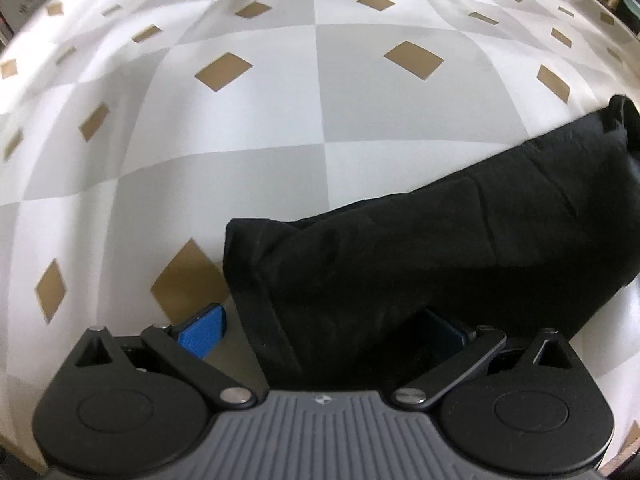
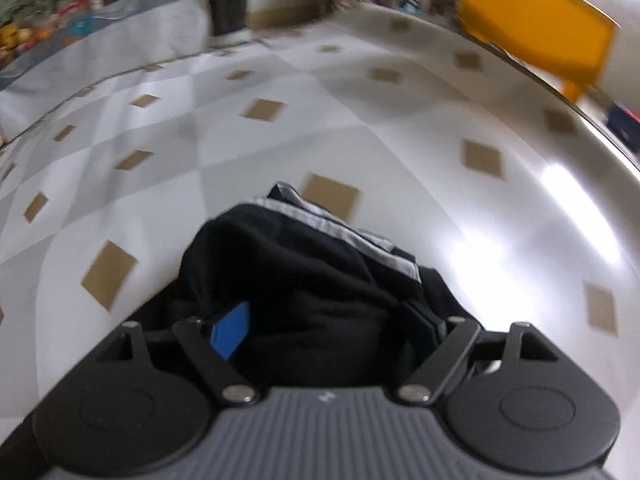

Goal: Fold clothes

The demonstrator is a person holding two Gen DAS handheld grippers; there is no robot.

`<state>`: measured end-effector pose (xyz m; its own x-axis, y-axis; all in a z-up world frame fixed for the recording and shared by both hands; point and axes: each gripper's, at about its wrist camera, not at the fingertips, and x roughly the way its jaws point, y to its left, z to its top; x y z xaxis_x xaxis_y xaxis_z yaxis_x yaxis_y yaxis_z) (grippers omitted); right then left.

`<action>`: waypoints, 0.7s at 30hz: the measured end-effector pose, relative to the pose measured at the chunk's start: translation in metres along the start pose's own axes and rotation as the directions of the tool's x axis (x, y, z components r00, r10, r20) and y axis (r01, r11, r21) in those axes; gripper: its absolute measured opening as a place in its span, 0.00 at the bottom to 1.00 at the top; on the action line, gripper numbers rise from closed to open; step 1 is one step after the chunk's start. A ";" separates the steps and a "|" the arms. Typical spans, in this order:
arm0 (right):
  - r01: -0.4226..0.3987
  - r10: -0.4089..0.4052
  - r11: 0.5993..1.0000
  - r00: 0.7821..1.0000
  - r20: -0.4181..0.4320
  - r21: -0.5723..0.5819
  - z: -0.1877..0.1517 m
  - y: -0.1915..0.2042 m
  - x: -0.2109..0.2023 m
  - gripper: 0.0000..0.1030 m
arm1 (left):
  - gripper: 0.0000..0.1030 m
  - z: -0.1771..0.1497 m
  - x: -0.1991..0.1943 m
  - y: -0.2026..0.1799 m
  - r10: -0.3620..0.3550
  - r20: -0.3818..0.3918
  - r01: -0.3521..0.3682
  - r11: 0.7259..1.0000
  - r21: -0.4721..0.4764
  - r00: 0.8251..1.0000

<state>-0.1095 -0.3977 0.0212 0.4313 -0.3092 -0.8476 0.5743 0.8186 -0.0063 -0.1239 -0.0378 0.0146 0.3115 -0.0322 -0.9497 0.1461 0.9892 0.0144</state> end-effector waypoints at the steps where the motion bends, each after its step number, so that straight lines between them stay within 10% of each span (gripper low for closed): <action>1: 0.010 -0.010 1.000 1.000 -0.010 0.015 -0.001 -0.003 -0.001 0.77 | 1.00 0.004 0.001 0.002 -0.004 -0.004 0.004 1.000 0.021 1.000; 12: -0.151 0.148 0.989 0.975 -0.168 -0.007 -0.024 -0.025 -0.046 0.74 | 1.00 0.021 0.002 0.024 0.118 -0.036 -0.105 0.959 0.265 0.992; 21: -0.378 0.366 0.920 0.923 -0.119 -0.106 -0.005 -0.014 -0.052 0.57 | 1.00 0.024 -0.001 0.020 0.064 -0.039 -0.055 0.977 0.204 0.997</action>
